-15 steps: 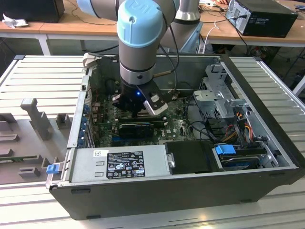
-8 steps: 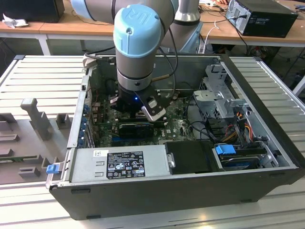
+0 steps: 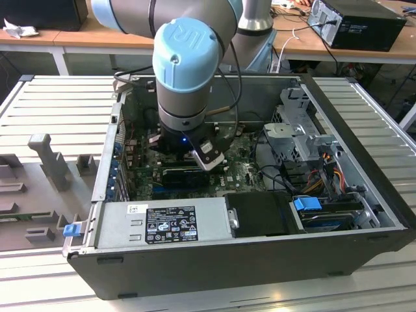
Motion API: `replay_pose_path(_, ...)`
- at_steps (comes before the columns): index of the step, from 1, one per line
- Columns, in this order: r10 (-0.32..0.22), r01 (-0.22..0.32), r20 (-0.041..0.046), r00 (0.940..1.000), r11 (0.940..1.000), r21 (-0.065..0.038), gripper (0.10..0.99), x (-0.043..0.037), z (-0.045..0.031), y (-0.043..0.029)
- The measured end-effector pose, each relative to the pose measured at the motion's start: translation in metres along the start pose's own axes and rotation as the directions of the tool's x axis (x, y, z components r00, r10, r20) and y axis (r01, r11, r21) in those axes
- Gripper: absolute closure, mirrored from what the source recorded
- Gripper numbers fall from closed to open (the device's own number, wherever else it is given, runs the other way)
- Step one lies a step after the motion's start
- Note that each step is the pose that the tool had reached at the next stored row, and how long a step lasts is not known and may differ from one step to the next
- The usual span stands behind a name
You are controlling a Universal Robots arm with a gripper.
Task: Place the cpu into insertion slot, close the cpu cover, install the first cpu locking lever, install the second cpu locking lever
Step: 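Install the second cpu locking lever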
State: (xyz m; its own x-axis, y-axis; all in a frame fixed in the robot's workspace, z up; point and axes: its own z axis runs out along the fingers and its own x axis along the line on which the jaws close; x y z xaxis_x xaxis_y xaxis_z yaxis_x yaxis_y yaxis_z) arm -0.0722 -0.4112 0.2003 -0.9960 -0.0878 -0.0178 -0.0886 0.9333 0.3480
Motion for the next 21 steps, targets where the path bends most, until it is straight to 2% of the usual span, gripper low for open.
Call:
replay_pose_path(3,0.000,0.000,0.0006,1.0000,1.0000,-0.007,0.980,0.0026,0.0031,-0.0009)
replay_pose_path(5,0.000,0.000,0.0010,1.0000,0.9999,-0.012,0.980,0.0073,0.0043,-0.0003)
replay_pose_path(6,0.000,0.000,0.0015,1.0000,0.9998,-0.018,0.980,0.0085,0.0054,0.0007)
replay_pose_path(10,0.000,0.001,0.0031,1.0000,0.9994,-0.034,0.980,0.0092,0.0124,0.0052)
replay_pose_path(11,0.000,0.000,0.0030,1.0000,0.9994,-0.035,0.980,0.0096,0.0123,0.0054)
replay_pose_path(15,0.000,0.000,0.0031,1.0000,0.9994,-0.035,0.980,0.0093,-0.0036,0.0116)
replay_pose_path(20,0.000,0.000,0.0028,1.0000,0.9994,-0.035,0.980,0.0086,-0.0329,0.0232)
replay_pose_path(21,0.000,0.000,0.0029,1.0000,0.9994,-0.035,0.980,0.0063,-0.0331,0.0232)
